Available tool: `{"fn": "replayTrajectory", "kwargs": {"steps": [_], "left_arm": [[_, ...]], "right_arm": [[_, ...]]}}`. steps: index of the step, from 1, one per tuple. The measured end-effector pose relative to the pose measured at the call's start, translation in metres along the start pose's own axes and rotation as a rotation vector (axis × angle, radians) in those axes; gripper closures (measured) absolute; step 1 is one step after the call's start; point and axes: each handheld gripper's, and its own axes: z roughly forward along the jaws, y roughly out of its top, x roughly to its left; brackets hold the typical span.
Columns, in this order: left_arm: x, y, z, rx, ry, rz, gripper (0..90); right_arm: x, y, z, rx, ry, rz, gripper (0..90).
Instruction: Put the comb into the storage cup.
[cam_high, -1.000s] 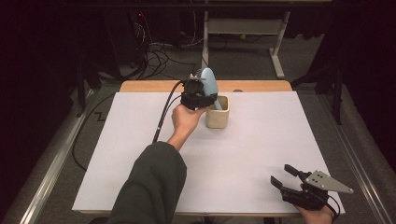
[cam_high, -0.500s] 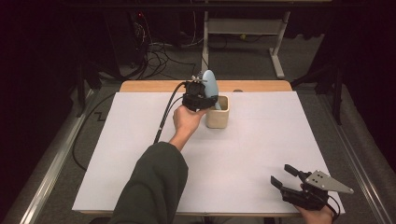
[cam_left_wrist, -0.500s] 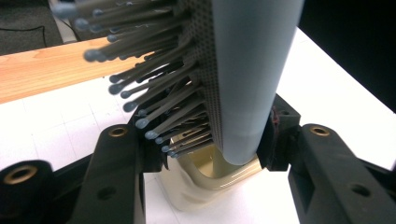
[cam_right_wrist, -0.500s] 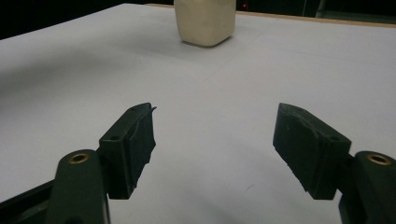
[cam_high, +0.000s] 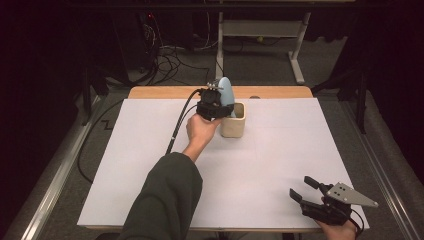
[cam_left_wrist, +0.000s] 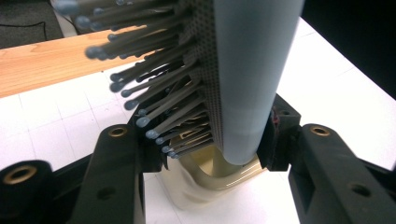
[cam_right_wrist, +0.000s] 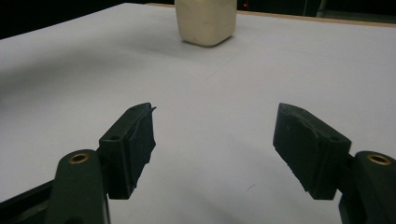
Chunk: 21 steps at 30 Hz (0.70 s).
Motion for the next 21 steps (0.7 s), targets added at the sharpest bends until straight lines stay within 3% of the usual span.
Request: {"fn": "replayTrajectory", "kwargs": {"steps": [21], "left_arm": [[0.0021, -0.0008, -0.002, 0.007, 0.019, 0.015, 47.7]], "right_arm": [[0.0002, 0.0001, 0.0, -0.001, 0.0, -0.002, 29.9]]}}
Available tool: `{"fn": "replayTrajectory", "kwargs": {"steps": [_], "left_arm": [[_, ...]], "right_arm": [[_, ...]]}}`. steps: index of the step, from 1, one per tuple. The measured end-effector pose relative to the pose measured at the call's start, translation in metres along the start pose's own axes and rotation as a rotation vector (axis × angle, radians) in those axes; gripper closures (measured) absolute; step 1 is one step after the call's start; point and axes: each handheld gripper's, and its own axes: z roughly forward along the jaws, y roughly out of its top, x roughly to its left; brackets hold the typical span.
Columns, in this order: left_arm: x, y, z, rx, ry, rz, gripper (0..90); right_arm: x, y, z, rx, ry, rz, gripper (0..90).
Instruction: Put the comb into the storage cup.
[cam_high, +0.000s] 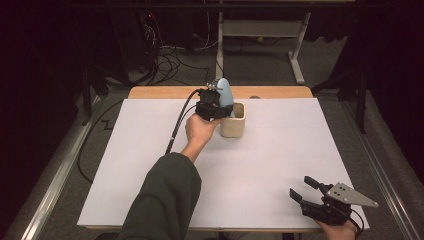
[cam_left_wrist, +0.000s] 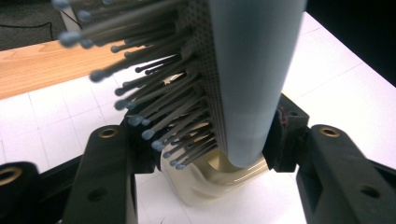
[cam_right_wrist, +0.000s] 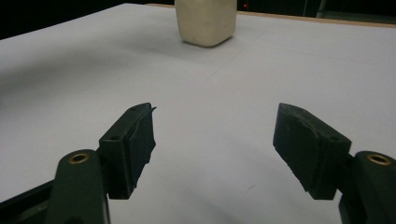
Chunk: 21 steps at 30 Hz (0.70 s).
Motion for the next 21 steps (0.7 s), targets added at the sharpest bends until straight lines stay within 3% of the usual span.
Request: {"fn": "replayTrajectory", "kwargs": {"steps": [6, 12, 21], "left_arm": [[0.0011, 0.0005, -0.002, 0.001, -0.003, 0.001, 45.3], [-0.0001, -0.0009, -0.0059, -0.016, 0.021, 0.049, 40.8], [0.0051, -0.0067, -0.0074, -0.038, 0.027, 0.055, 34.3]], "right_arm": [[-0.0001, -0.0001, -0.0001, -0.001, 0.0, -0.001, 29.9], [-0.0001, 0.0, 0.0, 0.0, 0.001, -0.002, 29.9], [0.0005, -0.0001, 0.0004, 0.003, -0.002, -0.006, 30.0]]}}
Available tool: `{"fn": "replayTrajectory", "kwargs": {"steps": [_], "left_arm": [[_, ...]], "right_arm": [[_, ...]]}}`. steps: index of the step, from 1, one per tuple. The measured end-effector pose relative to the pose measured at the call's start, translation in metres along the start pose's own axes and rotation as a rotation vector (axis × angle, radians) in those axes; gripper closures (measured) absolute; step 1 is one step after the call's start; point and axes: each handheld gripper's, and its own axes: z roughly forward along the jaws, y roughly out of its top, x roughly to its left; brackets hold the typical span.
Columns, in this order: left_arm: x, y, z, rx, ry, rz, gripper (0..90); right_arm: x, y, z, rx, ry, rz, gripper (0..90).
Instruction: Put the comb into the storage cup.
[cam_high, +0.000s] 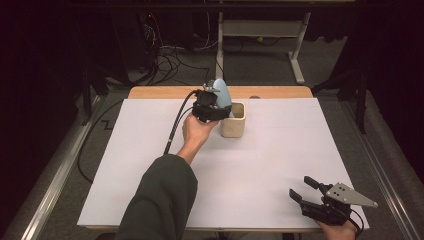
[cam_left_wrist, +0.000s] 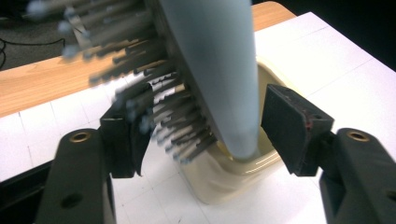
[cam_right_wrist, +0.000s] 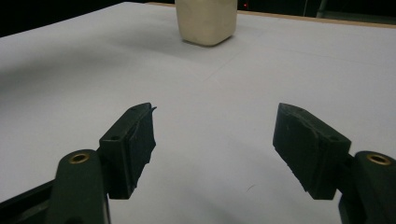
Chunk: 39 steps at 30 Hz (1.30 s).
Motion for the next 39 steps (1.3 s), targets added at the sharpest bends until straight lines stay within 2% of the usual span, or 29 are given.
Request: {"fn": "replayTrajectory", "kwargs": {"steps": [6, 17, 27, 39], "left_arm": [[0.001, -0.001, -0.003, 0.003, -0.003, 0.018, 30.1], [0.0, -0.002, -0.005, 0.017, -0.012, 0.04, 28.8], [0.003, -0.004, -0.014, -0.001, -0.024, 0.04, 29.0], [0.01, -0.01, -0.021, 0.0, -0.021, 0.045, 30.6]], "right_arm": [[0.0, 0.0, 0.0, 0.0, -0.002, -0.001, 30.3], [0.0, 0.0, 0.0, 0.0, -0.001, -0.002, 30.4], [0.0, 0.0, 0.0, 0.0, -0.002, -0.003, 30.5], [0.001, 0.0, 0.0, -0.002, -0.004, -0.002, 30.5]]}}
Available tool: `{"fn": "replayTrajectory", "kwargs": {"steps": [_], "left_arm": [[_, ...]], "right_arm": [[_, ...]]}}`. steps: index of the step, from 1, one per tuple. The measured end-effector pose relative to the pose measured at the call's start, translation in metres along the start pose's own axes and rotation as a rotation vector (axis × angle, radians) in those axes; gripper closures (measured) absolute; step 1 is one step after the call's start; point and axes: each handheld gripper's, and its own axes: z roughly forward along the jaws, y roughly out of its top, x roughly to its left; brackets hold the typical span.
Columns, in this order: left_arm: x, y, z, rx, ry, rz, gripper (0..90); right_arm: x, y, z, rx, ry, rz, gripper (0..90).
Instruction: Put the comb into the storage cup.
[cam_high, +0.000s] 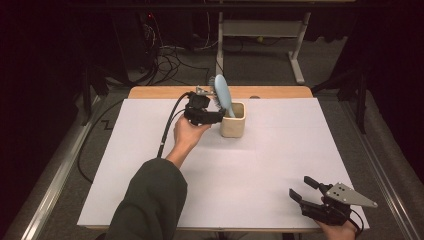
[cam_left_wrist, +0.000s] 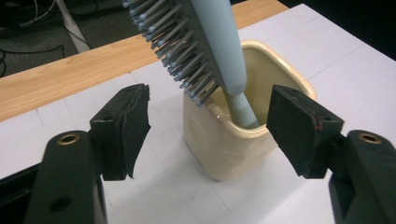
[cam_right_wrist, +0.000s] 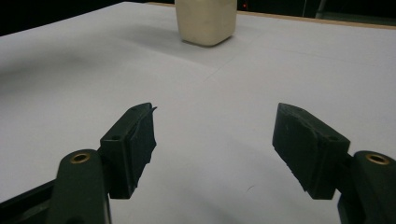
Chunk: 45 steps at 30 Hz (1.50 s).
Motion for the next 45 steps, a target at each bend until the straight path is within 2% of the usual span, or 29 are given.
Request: {"fn": "replayTrajectory", "kwargs": {"steps": [20, 45], "left_arm": [[0.012, -0.006, -0.02, -0.02, 0.011, 0.007, 32.3], [0.024, -0.02, -0.037, -0.014, 0.021, 0.007, 33.1]], "right_arm": [[0.0, 0.0, 0.0, 0.003, 0.0, 0.002, 30.4], [0.0, 0.0, 0.001, 0.006, -0.005, 0.002, 30.7]]}}
